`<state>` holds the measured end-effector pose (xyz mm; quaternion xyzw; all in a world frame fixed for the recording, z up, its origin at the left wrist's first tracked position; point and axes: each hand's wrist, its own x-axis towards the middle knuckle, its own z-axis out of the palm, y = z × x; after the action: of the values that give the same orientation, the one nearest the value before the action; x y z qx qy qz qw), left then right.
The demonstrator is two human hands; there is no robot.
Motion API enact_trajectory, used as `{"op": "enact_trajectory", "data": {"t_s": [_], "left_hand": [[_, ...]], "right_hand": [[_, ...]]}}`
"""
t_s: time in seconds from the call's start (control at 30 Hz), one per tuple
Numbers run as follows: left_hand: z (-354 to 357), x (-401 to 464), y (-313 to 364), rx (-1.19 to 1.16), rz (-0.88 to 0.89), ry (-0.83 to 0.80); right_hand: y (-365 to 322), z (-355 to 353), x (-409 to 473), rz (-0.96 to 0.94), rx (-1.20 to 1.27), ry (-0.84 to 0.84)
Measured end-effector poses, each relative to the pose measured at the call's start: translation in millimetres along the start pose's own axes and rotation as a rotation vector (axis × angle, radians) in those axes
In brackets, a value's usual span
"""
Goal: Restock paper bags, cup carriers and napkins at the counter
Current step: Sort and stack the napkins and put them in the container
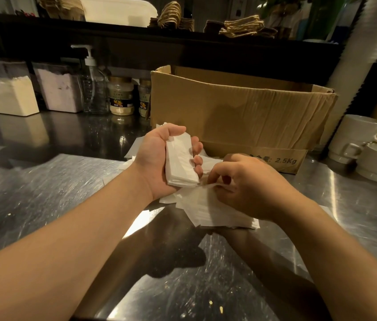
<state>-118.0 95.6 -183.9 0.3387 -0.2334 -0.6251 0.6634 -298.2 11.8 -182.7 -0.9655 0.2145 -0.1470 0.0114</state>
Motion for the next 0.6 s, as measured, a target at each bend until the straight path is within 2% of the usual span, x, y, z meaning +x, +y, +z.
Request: {"op": "enact_trajectory", "data": {"t_s": [0.1, 0.2, 0.33, 0.47, 0.6], "left_hand": [[1.2, -2.1, 1.5, 0.003, 0.005, -0.006], [2.6, -3.5, 3.7, -0.037, 0.035, 0.01], [7.0, -5.2, 2.3, 0.045, 0.081, 0.015], [7.5, -5.0, -1.5, 0.221, 0.051, -0.081], [8.6, -6.4, -7.1, 0.327, 0.07, -0.106]], "right_hand": [[-3.1, -7.5, -4.8, -0.025, 0.219, 0.085], [-7.5, -12.5, -9.2, -0.023, 0.621, 0.198], [-9.2, -12.9, -7.9, 0.07, 1.122, 0.185], [-8.1, -7.9, -1.7, 0.198, 1.385, 0.198], [-13.6, -7.5, -0.4, 0.36, 1.446, 0.195]]}}
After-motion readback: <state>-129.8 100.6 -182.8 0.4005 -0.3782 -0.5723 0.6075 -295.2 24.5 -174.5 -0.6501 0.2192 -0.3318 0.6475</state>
